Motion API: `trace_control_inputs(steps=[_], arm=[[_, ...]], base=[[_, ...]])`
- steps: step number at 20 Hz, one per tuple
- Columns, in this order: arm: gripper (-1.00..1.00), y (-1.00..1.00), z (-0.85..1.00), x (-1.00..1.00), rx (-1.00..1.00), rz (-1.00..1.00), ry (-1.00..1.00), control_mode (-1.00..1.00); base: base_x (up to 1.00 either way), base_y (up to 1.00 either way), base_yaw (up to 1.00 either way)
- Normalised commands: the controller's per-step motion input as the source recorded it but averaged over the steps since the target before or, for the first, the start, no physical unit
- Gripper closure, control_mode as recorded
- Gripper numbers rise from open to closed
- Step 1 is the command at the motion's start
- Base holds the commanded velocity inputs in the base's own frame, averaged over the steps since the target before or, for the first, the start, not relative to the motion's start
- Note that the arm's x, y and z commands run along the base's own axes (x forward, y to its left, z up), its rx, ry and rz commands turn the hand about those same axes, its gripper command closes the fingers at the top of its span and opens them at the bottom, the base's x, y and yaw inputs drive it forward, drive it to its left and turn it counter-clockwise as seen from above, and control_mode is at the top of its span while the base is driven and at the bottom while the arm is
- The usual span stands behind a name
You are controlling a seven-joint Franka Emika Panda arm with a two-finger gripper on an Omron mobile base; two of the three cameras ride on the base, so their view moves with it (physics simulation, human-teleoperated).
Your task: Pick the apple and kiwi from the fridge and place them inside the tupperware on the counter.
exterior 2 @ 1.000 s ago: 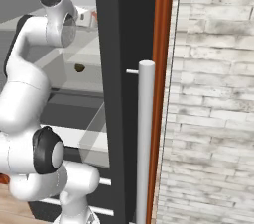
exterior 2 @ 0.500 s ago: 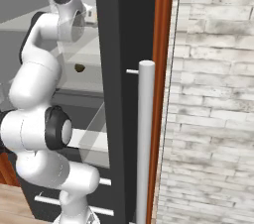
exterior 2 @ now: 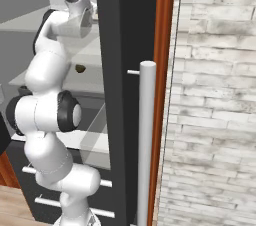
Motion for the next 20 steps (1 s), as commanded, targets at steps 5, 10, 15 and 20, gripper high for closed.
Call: trace_control_inputs(steps=[5,10,15,20], arm=[[-1.0,0.0,0.0,0.55,0.0,0.0,0.0,-1.0],[-1.0,0.0,0.0,0.46,0.0,0.0,0.01,-1.0],[1.0,0.05,-0.08,0.4,0.0,0.0,0.06,-1.0],[1.0,0.16,-0.64,-0.07,-0.07,0.0,0.17,-1.0]], base=[[0.0,0.0,0.0],[0.0,0.0,0.0],[0.0,0.0,0.0],[0.0,0.0,0.0]])
